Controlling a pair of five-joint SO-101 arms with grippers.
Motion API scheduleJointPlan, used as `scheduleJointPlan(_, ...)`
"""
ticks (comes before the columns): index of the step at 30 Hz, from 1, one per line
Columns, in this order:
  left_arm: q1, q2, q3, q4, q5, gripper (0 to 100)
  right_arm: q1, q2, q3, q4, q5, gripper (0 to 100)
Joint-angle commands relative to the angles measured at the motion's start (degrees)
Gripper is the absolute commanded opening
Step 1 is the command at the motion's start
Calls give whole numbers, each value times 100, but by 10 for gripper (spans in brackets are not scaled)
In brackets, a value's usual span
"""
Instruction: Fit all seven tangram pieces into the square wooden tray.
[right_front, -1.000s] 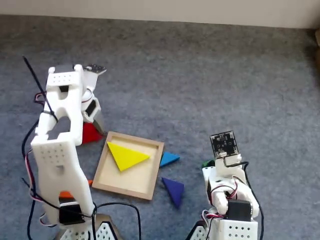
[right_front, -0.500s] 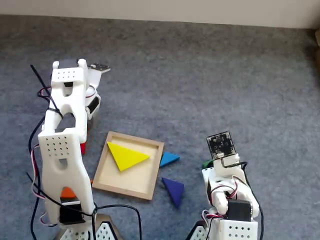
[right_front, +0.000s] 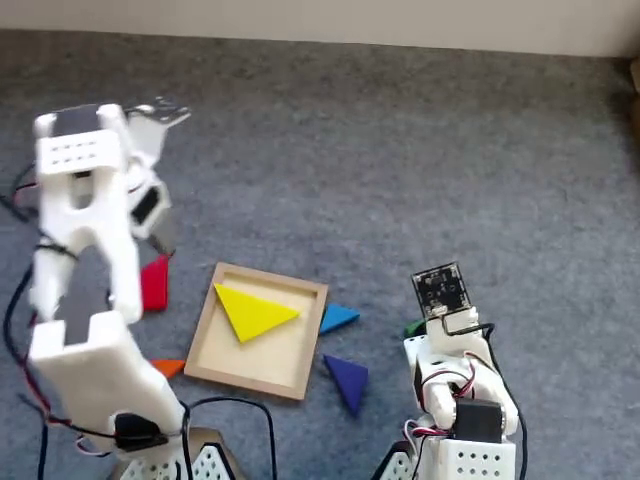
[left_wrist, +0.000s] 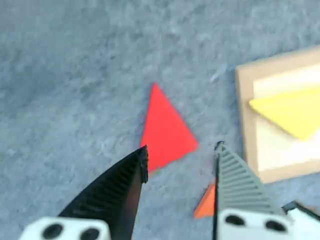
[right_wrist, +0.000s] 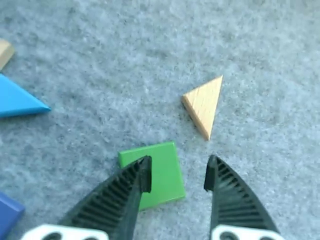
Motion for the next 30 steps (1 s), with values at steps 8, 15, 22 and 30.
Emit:
scheduleJointPlan(8, -919, 453, 998, -1090, -932, 245, 75, -84, 532, 40, 70, 180)
scheduleJointPlan(15, -813, 822, 1121, -1099, -923, 245, 75, -84, 532, 40, 70, 180)
scheduleJointPlan(22, -444, 822, 1807, -1143, -914, 245, 75, -84, 532, 40, 70, 180)
scheduleJointPlan(30, 31, 787, 2264, -1433, -466, 204, 75, -84, 532, 40, 70, 180)
